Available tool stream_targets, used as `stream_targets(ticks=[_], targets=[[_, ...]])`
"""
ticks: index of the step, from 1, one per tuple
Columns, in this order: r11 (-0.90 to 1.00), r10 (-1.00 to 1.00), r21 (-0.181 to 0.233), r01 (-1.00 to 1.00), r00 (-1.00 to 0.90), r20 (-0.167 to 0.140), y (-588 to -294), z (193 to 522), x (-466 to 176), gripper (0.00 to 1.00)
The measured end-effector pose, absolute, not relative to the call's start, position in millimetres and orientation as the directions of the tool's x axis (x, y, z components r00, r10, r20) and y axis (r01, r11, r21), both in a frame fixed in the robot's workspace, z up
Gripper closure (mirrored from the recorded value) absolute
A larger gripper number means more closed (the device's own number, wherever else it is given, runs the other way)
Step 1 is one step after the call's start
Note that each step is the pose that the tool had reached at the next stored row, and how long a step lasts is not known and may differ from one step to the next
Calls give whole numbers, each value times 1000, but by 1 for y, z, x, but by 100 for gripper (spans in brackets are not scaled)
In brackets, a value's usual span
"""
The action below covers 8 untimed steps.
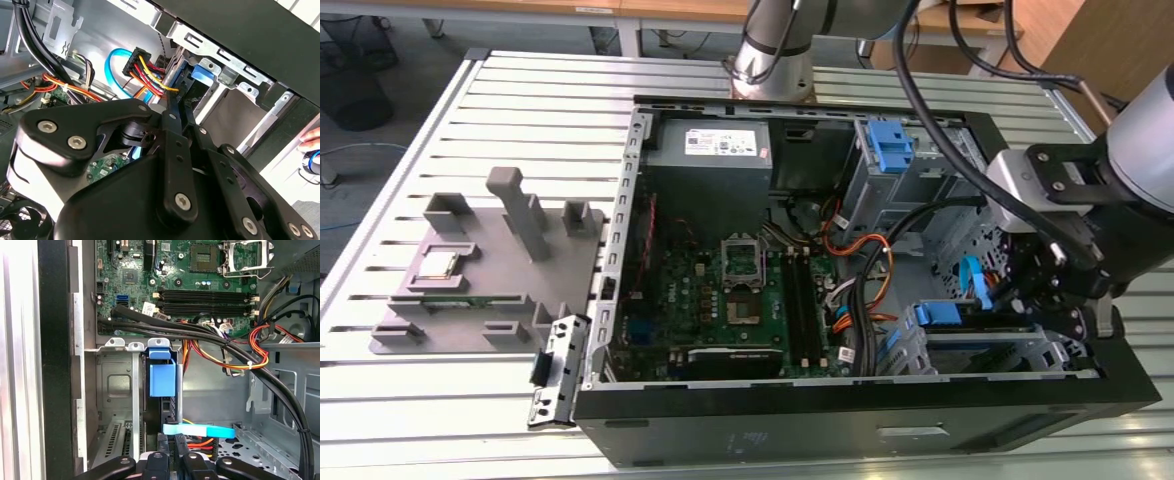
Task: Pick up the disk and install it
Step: 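Insert the second disk wire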
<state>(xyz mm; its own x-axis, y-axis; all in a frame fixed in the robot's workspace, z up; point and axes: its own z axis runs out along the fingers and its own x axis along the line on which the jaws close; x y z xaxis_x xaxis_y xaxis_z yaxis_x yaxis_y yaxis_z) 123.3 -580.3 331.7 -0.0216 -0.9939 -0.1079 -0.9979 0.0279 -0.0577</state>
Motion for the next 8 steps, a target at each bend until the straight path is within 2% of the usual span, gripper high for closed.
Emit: stream_targets(ticks=[8], targets=[[28, -994, -58, -998, -22, -109, -580, 328, 123, 83]])
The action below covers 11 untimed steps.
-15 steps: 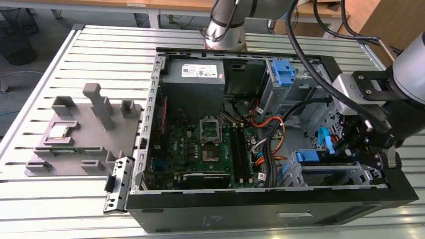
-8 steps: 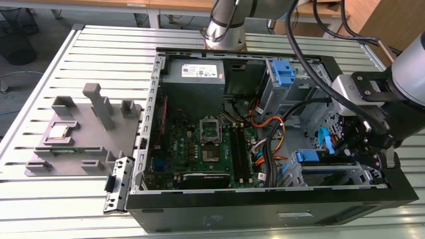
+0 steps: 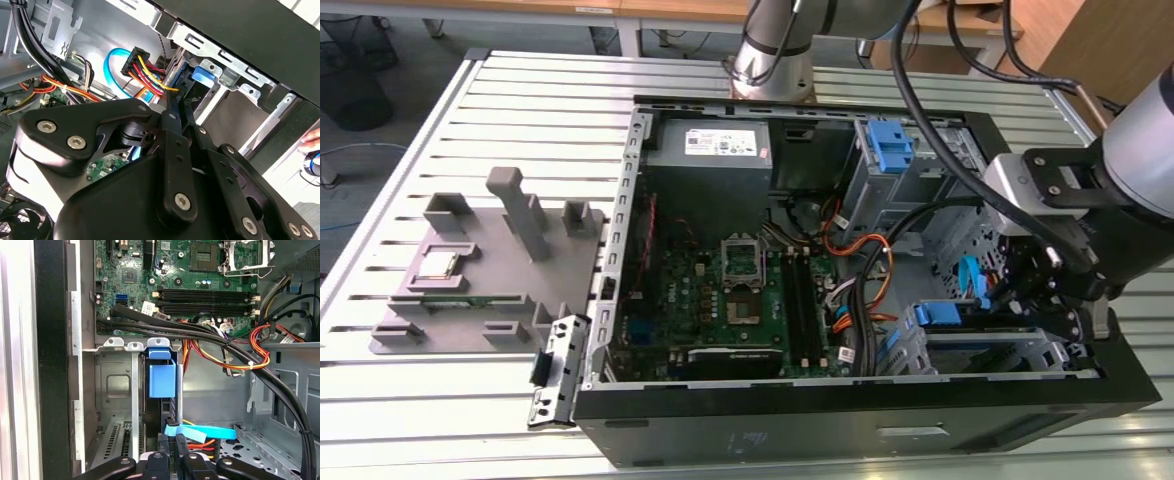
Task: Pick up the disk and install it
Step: 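Insert the second disk wire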
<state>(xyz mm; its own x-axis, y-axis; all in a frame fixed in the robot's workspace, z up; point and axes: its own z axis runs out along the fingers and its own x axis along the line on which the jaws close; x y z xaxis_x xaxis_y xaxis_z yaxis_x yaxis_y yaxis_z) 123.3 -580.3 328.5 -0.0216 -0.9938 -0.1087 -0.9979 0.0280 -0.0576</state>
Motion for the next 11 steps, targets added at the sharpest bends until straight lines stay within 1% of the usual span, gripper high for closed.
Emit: stream_targets(ticks=[7, 8, 11], targets=[[28, -994, -58, -998, -22, -109, -580, 328, 123, 82], [28, -994, -58, -998, -22, -109, -580, 328, 123, 75], [28, -994, -58, -998, -22, -109, -580, 330, 123, 75]])
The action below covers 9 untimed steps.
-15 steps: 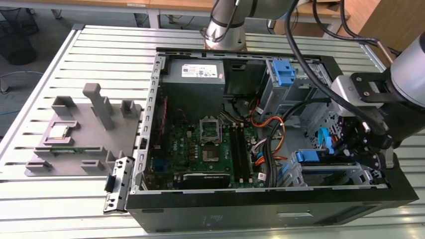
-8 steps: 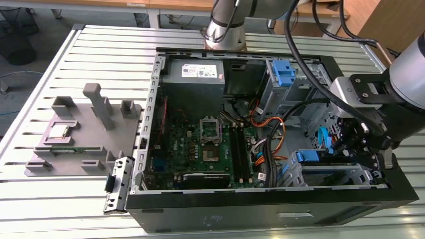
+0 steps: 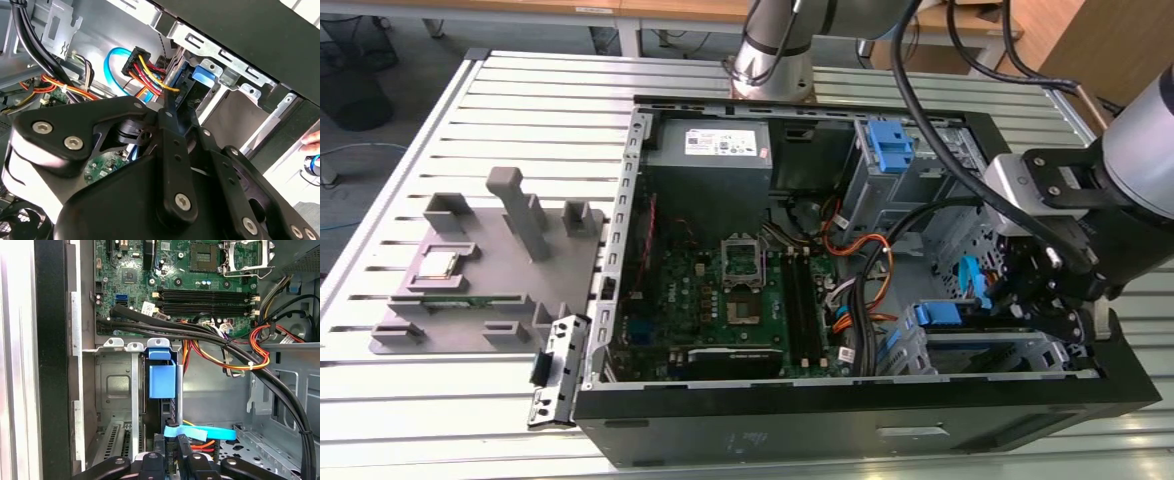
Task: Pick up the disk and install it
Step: 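Insert the second disk wire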
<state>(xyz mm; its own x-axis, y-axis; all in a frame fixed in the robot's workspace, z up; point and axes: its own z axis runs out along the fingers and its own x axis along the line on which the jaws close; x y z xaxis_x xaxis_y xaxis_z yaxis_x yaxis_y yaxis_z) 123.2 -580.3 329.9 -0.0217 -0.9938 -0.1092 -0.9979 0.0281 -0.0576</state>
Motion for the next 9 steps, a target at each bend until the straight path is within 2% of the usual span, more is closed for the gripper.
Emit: stream_targets(ticks=[9], targets=[[28, -994, -58, -998, -21, -109, -578, 339, 125, 75]])
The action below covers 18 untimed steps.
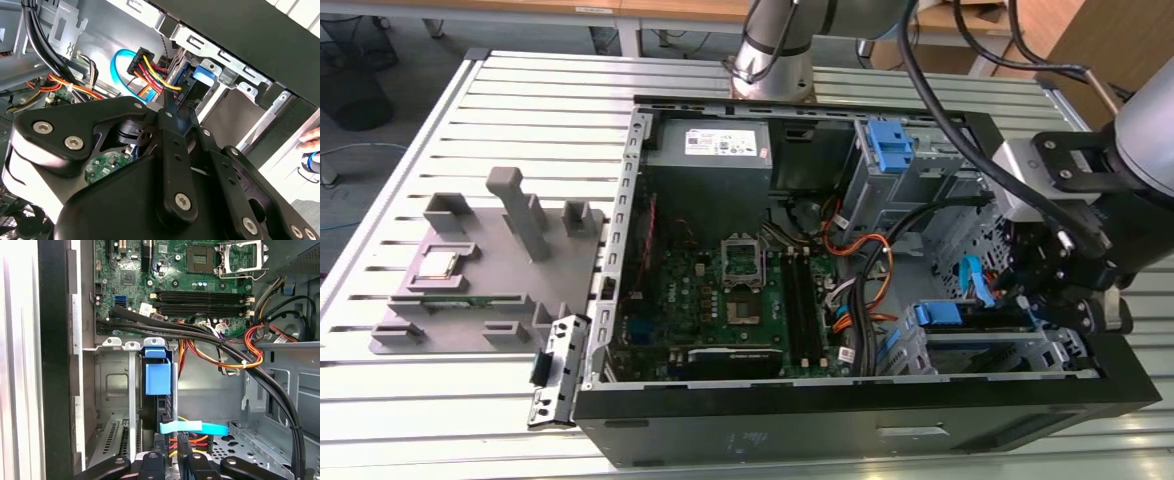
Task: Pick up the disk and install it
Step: 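Insert the second disk wire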
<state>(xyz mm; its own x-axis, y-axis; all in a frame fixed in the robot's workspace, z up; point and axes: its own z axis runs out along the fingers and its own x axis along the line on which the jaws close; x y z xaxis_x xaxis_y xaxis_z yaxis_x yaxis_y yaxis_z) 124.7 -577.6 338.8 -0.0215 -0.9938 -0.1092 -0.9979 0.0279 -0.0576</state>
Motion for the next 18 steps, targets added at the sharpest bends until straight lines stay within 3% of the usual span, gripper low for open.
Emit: stream_targets(ticks=[18], targets=[[28, -994, -57, -998, -22, -109, -575, 334, 133, 75]])
